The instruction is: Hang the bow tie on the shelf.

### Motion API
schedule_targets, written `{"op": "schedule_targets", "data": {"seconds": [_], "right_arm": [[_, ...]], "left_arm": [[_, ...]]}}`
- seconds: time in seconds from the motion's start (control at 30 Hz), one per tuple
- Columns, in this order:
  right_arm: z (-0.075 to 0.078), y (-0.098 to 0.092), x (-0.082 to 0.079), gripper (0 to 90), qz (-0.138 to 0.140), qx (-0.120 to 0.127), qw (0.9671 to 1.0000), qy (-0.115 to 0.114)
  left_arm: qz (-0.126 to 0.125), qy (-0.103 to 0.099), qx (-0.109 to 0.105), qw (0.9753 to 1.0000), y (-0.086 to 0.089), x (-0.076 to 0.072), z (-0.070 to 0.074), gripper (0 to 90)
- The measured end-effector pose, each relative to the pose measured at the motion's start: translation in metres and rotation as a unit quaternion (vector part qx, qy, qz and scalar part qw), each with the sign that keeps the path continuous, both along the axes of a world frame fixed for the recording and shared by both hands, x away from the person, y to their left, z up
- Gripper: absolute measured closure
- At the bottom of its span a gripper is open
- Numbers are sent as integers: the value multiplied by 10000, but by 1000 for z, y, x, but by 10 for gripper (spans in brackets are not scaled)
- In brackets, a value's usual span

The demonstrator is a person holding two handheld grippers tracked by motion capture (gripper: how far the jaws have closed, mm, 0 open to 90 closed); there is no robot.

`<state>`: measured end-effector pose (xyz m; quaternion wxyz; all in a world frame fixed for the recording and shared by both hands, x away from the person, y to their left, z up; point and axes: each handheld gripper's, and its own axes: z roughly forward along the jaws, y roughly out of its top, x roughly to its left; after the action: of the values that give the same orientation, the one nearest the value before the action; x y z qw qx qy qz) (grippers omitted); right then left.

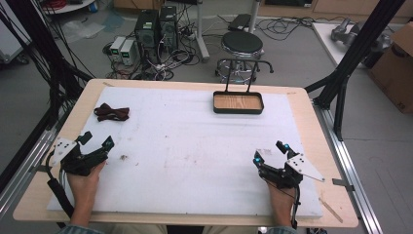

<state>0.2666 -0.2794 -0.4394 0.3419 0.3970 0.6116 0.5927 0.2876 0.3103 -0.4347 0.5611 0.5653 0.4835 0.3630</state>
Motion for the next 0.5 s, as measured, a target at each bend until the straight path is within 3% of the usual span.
{"op": "schedule_targets", "data": {"seconds": [0.3, 0.5], "right_arm": [[0, 0, 0, 109, -3, -10, 10000, 1], [0, -1, 0, 109, 22, 19, 10000, 21]], "left_arm": [[-19, -85, 161, 9998, 1, -1, 1, 212], [-181, 32, 103, 9998, 3, 6, 3, 215]]}}
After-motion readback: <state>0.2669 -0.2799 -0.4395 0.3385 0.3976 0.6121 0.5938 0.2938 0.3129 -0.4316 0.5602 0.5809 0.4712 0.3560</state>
